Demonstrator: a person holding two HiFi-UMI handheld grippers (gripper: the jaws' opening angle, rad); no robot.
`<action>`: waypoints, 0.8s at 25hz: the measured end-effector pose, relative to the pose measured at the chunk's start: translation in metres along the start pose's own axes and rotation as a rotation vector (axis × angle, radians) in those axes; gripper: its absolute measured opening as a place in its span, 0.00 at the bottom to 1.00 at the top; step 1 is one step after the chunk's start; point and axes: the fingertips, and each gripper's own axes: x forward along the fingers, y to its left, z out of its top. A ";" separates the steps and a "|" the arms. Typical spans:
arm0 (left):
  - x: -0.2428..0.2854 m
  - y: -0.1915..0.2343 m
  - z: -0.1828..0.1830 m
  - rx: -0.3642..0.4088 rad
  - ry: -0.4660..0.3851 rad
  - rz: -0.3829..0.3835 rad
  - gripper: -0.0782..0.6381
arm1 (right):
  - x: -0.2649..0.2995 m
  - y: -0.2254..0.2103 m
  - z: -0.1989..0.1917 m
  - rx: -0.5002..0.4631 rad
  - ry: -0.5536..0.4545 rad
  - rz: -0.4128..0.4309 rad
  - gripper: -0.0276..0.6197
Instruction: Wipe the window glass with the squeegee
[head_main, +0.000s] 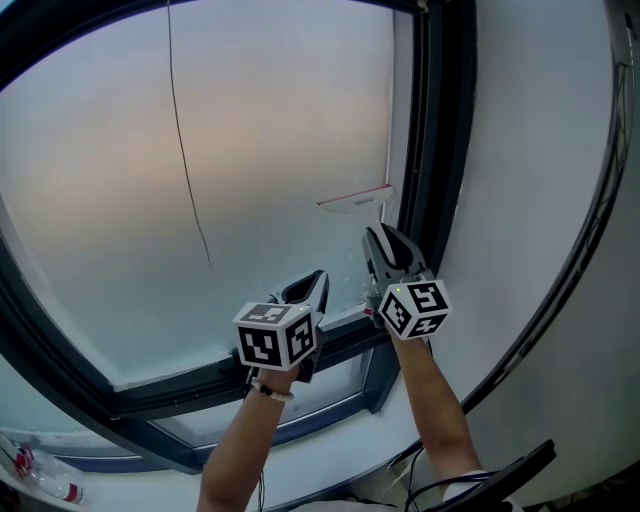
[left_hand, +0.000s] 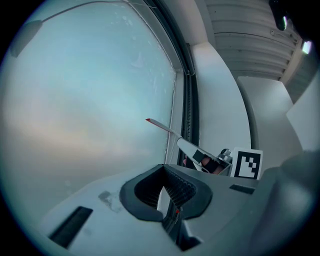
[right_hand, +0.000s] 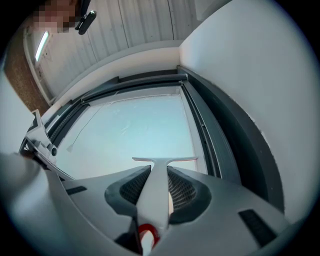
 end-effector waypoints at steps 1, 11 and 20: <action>0.001 0.000 -0.004 -0.003 0.006 0.001 0.11 | -0.002 0.001 -0.006 -0.001 0.006 0.001 0.17; 0.010 0.004 -0.063 -0.061 0.092 0.009 0.11 | -0.033 0.007 -0.066 0.036 0.075 0.002 0.17; 0.006 0.014 -0.109 -0.107 0.134 0.053 0.11 | -0.060 0.013 -0.117 -0.005 0.139 -0.045 0.17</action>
